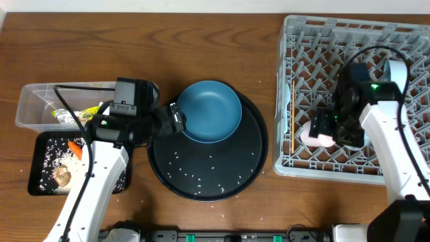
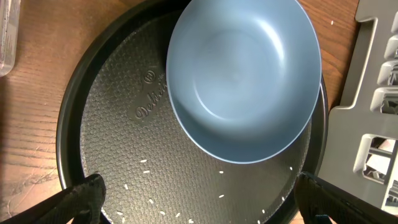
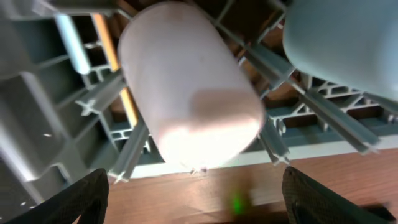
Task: Sort waste into correct bins and load items into the dishwasher rack
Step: 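Lower the pink cup into the rack and release it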
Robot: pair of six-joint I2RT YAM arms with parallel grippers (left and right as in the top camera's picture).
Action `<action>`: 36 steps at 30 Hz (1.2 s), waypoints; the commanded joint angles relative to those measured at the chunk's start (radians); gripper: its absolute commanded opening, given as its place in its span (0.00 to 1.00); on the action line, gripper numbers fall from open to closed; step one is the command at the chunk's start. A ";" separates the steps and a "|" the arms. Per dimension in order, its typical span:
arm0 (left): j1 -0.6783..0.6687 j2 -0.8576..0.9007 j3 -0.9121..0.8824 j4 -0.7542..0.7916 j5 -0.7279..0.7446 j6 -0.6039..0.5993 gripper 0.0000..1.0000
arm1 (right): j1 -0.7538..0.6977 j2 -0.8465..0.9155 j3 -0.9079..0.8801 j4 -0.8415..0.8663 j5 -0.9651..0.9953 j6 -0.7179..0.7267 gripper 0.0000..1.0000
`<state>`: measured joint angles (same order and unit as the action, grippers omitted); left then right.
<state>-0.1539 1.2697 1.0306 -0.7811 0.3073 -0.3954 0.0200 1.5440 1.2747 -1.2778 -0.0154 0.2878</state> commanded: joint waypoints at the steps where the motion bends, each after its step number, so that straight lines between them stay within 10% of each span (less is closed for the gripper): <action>1: 0.002 -0.002 0.003 0.000 -0.010 0.006 0.98 | 0.001 -0.001 0.094 -0.023 -0.061 -0.029 0.80; 5: 0.002 -0.002 0.003 0.000 -0.010 0.006 0.98 | 0.001 -0.002 0.178 -0.082 -0.102 -0.050 0.73; 11: 0.002 -0.002 0.003 0.000 -0.010 0.006 0.98 | 0.001 -0.001 0.204 -0.098 -0.115 -0.034 0.03; 36: 0.002 -0.002 0.003 0.000 -0.010 0.006 0.98 | 0.001 -0.001 -0.091 0.165 -0.044 -0.015 0.02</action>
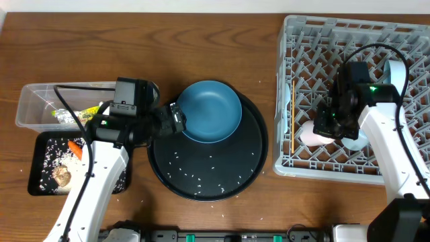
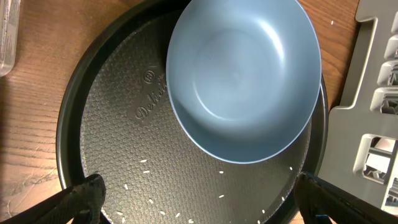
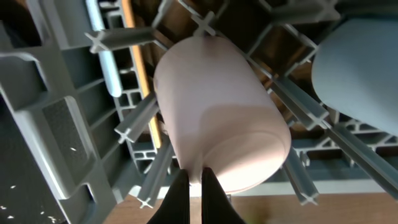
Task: Sort waste into correct bins and load items into the dishwasher rack
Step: 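Lower the pink cup into the rack and release it, then move the right gripper left to the blue plate's rim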
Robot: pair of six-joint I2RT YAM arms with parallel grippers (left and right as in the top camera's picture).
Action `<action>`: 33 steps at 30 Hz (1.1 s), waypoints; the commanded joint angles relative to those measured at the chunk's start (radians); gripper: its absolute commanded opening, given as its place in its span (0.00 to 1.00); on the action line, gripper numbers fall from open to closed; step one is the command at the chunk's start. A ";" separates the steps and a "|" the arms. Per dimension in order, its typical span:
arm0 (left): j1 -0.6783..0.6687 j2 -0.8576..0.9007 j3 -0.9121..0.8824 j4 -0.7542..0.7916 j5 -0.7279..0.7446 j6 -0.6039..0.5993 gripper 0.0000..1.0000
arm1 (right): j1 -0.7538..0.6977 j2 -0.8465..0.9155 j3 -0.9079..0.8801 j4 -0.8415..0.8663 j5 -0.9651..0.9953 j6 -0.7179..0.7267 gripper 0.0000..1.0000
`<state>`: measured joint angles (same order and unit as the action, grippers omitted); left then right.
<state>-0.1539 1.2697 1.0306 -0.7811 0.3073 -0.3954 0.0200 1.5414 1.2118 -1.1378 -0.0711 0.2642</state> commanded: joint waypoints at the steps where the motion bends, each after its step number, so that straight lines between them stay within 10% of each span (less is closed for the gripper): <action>1: 0.002 -0.002 0.003 0.000 -0.010 0.006 0.98 | 0.001 0.002 -0.038 0.039 0.011 0.008 0.02; 26: 0.002 -0.002 0.003 0.000 -0.010 0.006 0.98 | 0.123 -0.045 0.146 0.112 -0.349 -0.079 0.17; 28: 0.002 -0.002 0.003 0.000 -0.010 0.006 0.98 | 0.175 -0.041 0.146 0.135 -0.349 -0.079 0.36; 31: 0.002 -0.002 0.003 0.000 -0.010 0.006 0.98 | 0.274 -0.031 0.144 0.214 -0.371 -0.079 0.94; 33: 0.002 -0.002 0.003 0.000 -0.010 0.006 0.98 | 0.333 -0.021 0.142 0.291 -0.392 -0.079 0.99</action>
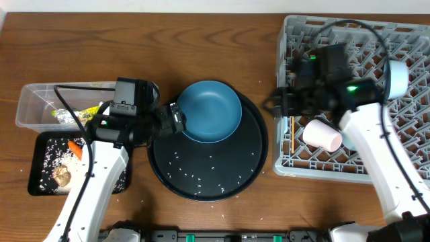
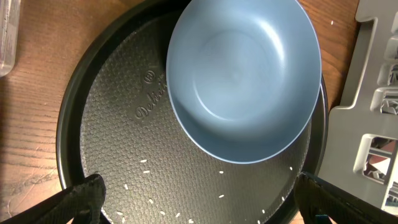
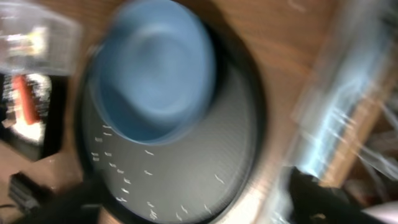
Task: Sort waste into correct bins and load items into the dishwasher rack
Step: 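Move the right gripper left to the blue plate's rim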
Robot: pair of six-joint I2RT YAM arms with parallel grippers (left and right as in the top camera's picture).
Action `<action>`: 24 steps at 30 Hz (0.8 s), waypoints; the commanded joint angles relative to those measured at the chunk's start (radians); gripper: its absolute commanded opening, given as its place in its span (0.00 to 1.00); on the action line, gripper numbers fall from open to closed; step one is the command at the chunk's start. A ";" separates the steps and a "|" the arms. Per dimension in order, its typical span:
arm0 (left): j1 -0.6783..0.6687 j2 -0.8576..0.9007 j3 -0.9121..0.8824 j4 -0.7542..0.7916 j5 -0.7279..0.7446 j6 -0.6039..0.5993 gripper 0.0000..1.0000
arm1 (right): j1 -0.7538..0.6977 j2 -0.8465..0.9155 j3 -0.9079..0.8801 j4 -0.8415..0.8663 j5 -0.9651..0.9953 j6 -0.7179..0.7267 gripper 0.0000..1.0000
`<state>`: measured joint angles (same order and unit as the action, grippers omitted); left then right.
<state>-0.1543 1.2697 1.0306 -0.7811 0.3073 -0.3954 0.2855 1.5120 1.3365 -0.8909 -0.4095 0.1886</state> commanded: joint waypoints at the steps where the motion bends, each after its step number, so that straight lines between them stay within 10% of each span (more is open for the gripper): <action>1: 0.003 -0.002 0.003 0.000 -0.010 0.006 0.98 | 0.095 0.013 0.017 0.078 -0.056 -0.003 0.99; 12: 0.003 -0.002 0.003 0.000 -0.010 0.006 0.98 | 0.245 0.043 0.018 0.033 0.320 0.143 0.95; 24: 0.003 -0.002 0.003 0.000 -0.010 0.006 0.98 | 0.013 0.029 0.018 -0.386 0.507 0.297 0.89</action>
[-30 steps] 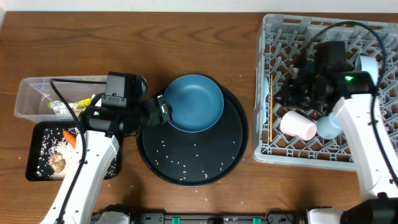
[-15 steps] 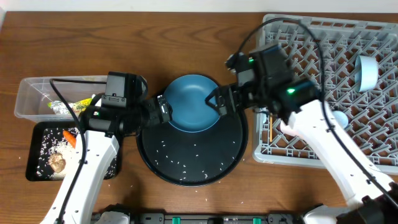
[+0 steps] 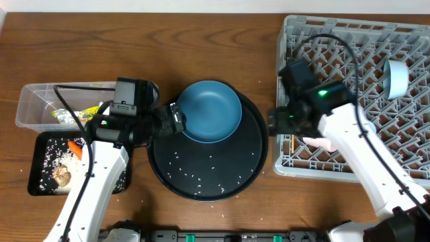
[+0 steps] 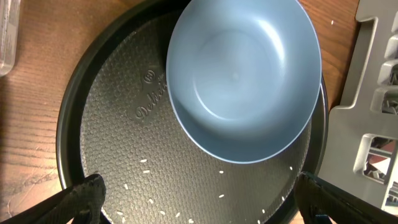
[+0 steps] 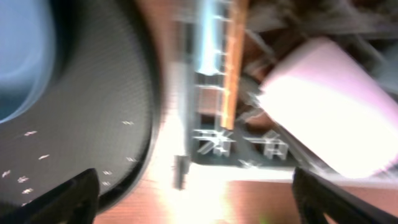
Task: Sort waste into correct bins and load items into the dishwasher rack
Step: 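Move the right gripper left to the blue plate's rim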
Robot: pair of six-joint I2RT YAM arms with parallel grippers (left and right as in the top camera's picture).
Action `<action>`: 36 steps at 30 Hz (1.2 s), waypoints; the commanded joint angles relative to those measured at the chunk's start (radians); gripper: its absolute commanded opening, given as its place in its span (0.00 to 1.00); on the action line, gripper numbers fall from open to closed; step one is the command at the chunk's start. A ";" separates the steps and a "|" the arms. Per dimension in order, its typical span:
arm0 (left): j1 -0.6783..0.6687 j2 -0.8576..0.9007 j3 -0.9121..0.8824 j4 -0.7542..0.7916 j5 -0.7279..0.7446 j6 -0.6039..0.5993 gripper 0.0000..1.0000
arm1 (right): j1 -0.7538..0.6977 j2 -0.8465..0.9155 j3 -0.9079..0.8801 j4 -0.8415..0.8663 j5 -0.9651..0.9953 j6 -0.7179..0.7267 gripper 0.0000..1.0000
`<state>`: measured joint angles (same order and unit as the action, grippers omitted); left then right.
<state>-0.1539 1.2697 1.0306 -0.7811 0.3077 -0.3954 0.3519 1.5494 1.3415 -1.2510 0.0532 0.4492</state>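
Observation:
A blue bowl (image 3: 211, 111) rests on the back of a round black tray (image 3: 208, 176) sprinkled with rice grains. My left gripper (image 3: 175, 119) sits at the bowl's left rim; in the left wrist view the left gripper (image 4: 200, 200) is open, with the bowl (image 4: 242, 81) ahead of it. My right gripper (image 3: 275, 122) hovers at the front left edge of the grey dishwasher rack (image 3: 349, 40), open and empty (image 5: 202, 199). A pink cup (image 3: 324, 142) lies on its side in the rack, blurred in the right wrist view (image 5: 336, 118).
Orange chopsticks (image 3: 293, 107) lie along the rack's left side, and a pale blue cup (image 3: 396, 77) sits at its right. A clear bin (image 3: 37, 104) with wrappers and a black tray (image 3: 40, 168) of rice and carrot stand at the far left.
My right gripper has shifted a little toward the rack's front left corner; its camera now faces the rack edge and pink cup instead of the bowl. The left arm has not moved.
My right gripper was open beside the pink cup in the rack, then its fingers were shut just by the cup. Later it was open over the rack's left edge, facing the bowl, with the cup left lying in the rack. The left gripper stayed open at the bowl throughout.

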 commanded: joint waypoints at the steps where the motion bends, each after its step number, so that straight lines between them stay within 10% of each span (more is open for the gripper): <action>1: 0.002 -0.002 0.003 0.000 -0.010 0.006 0.98 | -0.074 -0.008 0.013 -0.039 0.044 0.036 0.88; 7: 0.002 -0.002 0.003 0.000 -0.010 0.006 0.98 | -0.224 -0.008 0.013 -0.130 0.044 0.036 0.66; 13: 0.002 -0.002 0.003 0.000 -0.010 0.006 0.98 | -0.307 -0.008 0.012 -0.190 0.045 0.036 0.13; 18: 0.002 -0.002 0.003 0.000 -0.010 0.006 0.98 | -0.311 -0.008 0.012 -0.153 0.008 0.026 0.01; 25: 0.002 -0.002 0.003 0.000 -0.010 0.006 0.98 | -0.235 -0.008 0.012 0.103 -0.402 -0.178 0.07; 36: 0.002 -0.002 0.003 0.000 -0.010 0.006 0.98 | 0.046 0.042 -0.047 0.526 -0.029 -0.082 0.36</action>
<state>-0.1543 1.2697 1.0306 -0.7807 0.3073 -0.3954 0.3428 1.5520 1.3216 -0.7517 -0.1410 0.3363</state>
